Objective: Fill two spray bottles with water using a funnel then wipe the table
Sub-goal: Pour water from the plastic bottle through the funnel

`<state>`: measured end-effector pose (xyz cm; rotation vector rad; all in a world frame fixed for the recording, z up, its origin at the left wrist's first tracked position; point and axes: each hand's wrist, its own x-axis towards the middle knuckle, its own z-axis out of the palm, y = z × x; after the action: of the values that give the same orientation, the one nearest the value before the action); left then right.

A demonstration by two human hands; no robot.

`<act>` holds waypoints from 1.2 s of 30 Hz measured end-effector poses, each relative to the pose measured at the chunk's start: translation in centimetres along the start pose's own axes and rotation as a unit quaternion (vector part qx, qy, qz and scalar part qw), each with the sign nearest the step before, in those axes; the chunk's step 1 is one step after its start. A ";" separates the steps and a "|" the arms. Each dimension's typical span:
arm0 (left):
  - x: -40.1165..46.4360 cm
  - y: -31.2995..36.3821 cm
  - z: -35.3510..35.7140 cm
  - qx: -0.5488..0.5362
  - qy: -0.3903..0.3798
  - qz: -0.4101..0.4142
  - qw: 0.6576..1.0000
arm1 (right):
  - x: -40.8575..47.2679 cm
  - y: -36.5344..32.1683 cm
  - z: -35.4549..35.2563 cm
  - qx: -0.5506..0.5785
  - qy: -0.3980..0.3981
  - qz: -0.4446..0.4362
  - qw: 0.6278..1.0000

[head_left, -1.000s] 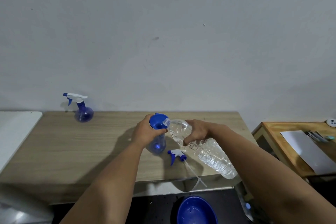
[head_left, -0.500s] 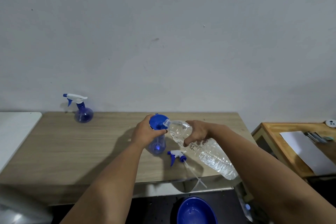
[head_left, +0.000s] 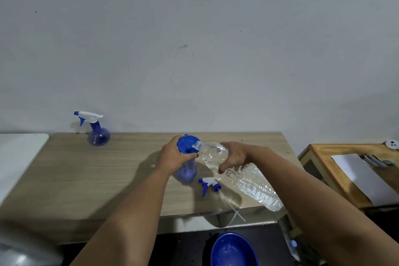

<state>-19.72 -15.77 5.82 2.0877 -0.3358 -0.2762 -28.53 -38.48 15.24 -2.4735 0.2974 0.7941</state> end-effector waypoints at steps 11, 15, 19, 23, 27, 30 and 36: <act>-0.4 0.1 -0.2 -0.016 -0.005 -0.005 1.000 | 1.2 4.2 1.6 0.120 0.143 -0.089 0.979; -0.4 0.0 -0.1 -0.020 -0.006 -0.011 1.000 | 1.3 5.5 0.8 0.184 0.229 -0.103 0.950; -0.5 0.2 -0.3 -0.012 -0.002 -0.008 1.000 | 1.7 5.8 -0.7 0.216 0.302 -0.111 0.922; -0.5 0.4 -0.2 -0.008 0.001 -0.011 1.000 | 2.9 5.7 -1.8 0.266 0.372 -0.102 0.883; -0.5 0.4 -0.2 -0.003 -0.002 -0.010 1.000 | 4.3 5.7 -1.8 0.327 0.408 -0.083 0.848; -0.5 0.4 -0.2 -0.006 0.000 -0.010 1.000 | 5.6 5.8 -1.0 0.345 0.436 -0.063 0.829; -0.5 0.7 0.2 -0.013 0.009 -0.020 1.000 | 7.7 6.1 1.0 0.357 0.462 -0.055 0.810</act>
<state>-20.36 -16.08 6.32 2.0721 -0.2786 -0.2832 -24.98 -43.45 7.51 -1.9046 0.6381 -0.5757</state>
